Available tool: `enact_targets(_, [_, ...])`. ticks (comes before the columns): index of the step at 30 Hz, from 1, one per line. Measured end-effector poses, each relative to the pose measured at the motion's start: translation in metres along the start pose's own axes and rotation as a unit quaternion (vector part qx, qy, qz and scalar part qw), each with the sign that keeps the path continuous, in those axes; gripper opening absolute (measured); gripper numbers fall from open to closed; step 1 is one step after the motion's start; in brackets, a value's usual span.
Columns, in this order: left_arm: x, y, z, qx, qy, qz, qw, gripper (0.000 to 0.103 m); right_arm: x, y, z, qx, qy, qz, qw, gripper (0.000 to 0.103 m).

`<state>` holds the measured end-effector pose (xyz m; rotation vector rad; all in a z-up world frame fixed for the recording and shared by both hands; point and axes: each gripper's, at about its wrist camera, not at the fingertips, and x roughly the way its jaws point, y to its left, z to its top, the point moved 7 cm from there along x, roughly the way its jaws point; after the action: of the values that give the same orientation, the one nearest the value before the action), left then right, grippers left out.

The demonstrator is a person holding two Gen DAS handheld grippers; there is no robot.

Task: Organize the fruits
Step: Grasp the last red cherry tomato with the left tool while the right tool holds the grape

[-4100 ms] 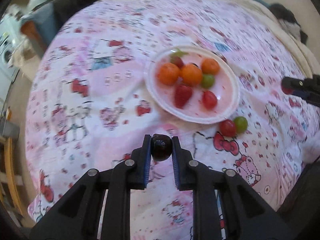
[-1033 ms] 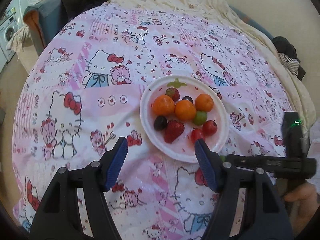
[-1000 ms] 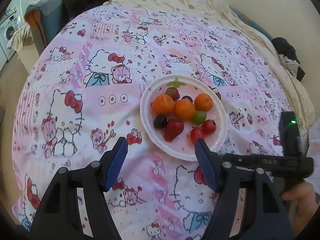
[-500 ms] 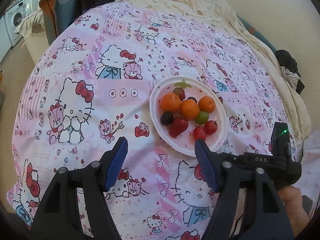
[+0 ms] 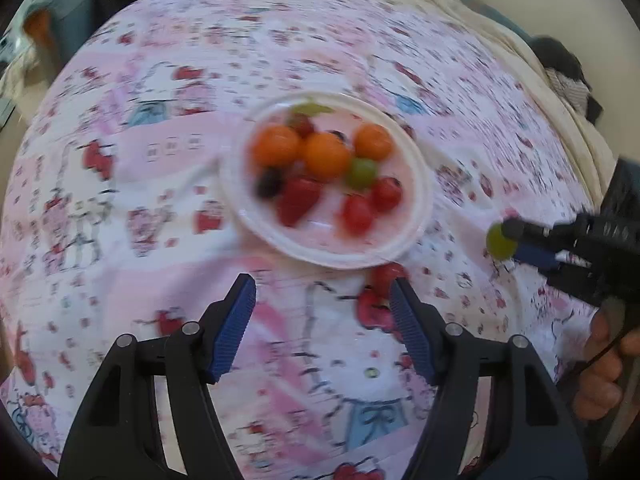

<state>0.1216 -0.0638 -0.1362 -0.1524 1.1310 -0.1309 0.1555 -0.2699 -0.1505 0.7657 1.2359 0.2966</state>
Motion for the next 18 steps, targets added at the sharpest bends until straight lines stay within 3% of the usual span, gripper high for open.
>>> enact_targets(5, [0.026, -0.031, -0.008, 0.008, 0.019, -0.001, 0.9998, 0.065, -0.012, 0.000, 0.006, 0.010, -0.012, 0.017, 1.000, 0.032])
enact_targets(11, [0.065, -0.051, -0.015, 0.008, 0.060, 0.011, 0.9981, 0.045, -0.018, 0.004, 0.011, 0.010, -0.016, 0.034, 0.999, 0.032])
enact_targets(16, [0.070, -0.052, -0.014, 0.024, 0.055, 0.031, 0.9977, 0.027, -0.020, 0.004, 0.014, 0.012, -0.017, 0.041, 0.999, 0.032])
enact_targets(18, [0.068, -0.050, -0.014, 0.022, 0.056, 0.024, 0.9979, 0.026, -0.021, 0.005, 0.014, 0.010, -0.017, 0.042, 0.999, 0.032])
